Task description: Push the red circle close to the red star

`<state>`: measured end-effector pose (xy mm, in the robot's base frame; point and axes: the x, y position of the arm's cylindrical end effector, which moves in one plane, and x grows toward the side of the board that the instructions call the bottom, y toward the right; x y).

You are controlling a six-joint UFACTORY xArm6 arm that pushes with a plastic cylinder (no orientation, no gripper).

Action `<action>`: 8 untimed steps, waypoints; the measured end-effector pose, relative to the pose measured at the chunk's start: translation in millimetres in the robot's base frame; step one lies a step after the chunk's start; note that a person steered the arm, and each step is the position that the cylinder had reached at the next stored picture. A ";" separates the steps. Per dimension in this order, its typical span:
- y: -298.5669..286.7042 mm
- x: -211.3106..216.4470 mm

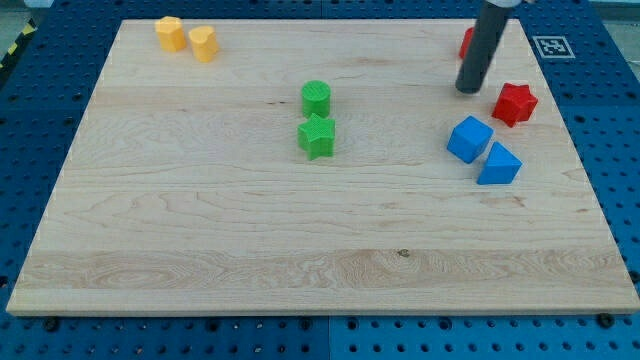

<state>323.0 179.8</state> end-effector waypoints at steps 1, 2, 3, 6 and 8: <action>-13.4 -42.6; -17.9 -87.2; -15.1 -117.3; 19.0 -74.5; 32.1 -62.8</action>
<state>260.2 211.9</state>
